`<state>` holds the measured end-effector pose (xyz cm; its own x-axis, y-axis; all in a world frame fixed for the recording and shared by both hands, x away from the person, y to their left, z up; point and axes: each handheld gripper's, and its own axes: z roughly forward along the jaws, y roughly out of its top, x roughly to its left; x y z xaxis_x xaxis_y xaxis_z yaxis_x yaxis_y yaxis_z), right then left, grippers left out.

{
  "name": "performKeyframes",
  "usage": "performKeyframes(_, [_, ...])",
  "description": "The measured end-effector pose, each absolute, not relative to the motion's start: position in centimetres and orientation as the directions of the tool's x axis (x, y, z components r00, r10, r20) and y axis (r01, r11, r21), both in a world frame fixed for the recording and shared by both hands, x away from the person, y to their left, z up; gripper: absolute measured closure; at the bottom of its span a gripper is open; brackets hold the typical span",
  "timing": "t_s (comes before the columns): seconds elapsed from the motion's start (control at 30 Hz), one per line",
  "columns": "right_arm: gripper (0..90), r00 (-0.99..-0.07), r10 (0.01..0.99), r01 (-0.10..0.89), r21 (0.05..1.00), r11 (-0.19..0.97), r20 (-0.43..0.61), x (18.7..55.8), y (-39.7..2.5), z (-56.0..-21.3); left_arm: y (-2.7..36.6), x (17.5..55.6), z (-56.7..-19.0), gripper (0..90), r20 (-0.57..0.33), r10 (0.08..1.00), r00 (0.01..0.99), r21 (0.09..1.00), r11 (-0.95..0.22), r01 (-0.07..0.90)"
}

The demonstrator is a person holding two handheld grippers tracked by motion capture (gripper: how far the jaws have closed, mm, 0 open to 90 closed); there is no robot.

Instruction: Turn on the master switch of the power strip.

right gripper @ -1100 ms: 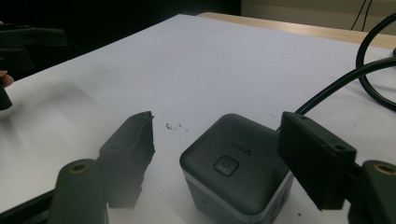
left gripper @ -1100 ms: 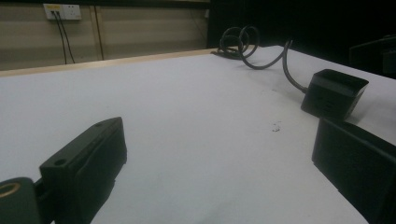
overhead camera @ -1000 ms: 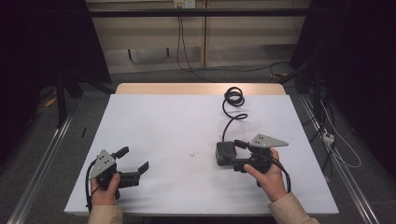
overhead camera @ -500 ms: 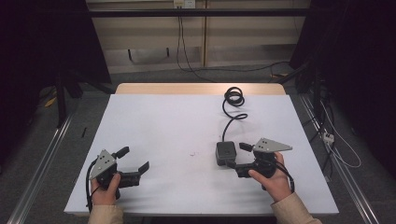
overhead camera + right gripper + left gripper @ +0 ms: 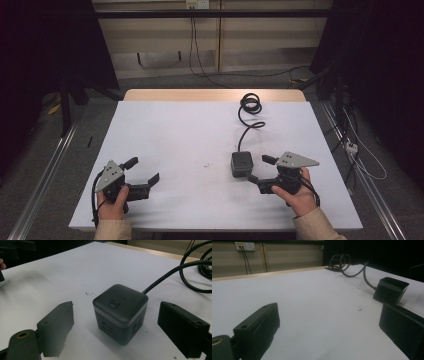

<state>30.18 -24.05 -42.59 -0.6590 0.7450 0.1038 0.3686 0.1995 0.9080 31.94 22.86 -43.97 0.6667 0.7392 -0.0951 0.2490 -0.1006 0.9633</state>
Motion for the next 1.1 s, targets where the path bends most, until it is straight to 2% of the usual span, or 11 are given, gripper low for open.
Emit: performKeyframes(1.1, [13.5,-0.643,0.761,0.369,0.906,0.209,0.087,29.0,-26.1,-43.8,23.1,31.9,-43.9,2.8,-0.1,0.74,0.665,0.965,-0.091,0.247])
